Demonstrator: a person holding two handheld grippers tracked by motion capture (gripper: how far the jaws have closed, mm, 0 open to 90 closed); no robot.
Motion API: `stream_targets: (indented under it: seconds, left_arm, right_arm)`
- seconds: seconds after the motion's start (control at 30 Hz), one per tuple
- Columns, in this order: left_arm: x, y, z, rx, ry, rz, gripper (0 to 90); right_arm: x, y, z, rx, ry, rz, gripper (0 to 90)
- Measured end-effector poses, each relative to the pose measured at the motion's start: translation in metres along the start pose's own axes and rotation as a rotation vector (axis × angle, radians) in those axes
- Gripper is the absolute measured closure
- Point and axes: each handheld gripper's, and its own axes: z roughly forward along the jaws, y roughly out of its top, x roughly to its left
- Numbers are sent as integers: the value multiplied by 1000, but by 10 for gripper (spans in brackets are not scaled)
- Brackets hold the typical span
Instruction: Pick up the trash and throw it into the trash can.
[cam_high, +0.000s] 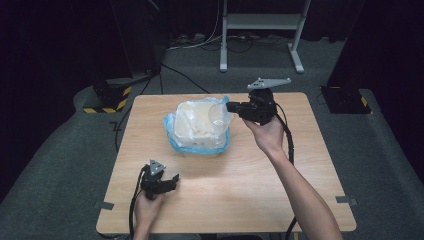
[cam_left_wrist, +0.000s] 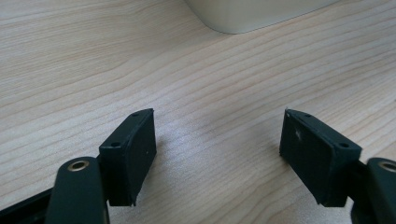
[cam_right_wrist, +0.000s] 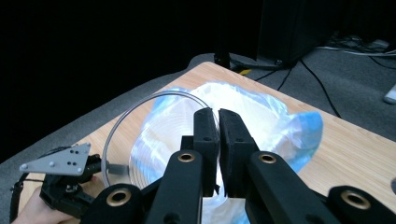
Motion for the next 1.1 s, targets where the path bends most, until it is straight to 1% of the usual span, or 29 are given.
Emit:
stream_targets:
  seconds: [0.1,0.17,0.4,0.43,0.6,0.63,0.77,0.8,0.83,0.9,1.0,1.1]
  left_arm:
    - [0,0,0,4,-1,4,268]
    - [0,0,0,0,-1,0,268]
    - [0,0,0,5,0,6,268]
    - [0,0,0,0,0,0,268]
    - [0,0,0,-2,1,0,267]
    - [0,0,0,2,1,5,268]
    - [0,0,0,6,0,6,268]
    - [1,0,-1,8,-1,9,268]
    - [0,0,0,4,-2,3,268]
    - [0,0,0,5,0,6,268]
    - [0,0,0,5,0,5,268]
    - [0,0,0,2,0,1,268]
  right_arm:
    - [1,2,7,1,4,1,861]
    - [2,2,12,3,7,4,861]
    - [2,3,29,5,-1,12,860]
    - [1,2,32,6,-1,15,860]
    - [-3,-3,50,13,-2,35,859]
    - [-3,-4,53,14,-3,39,858]
    - [-7,-8,62,18,-3,53,851]
    - [-8,-9,65,26,-5,57,835]
    - [-9,-10,66,28,-8,58,810]
    - [-11,-11,68,36,-16,59,785]
    - [-9,-11,65,36,-39,37,743]
    - [-8,-10,62,30,-42,28,739]
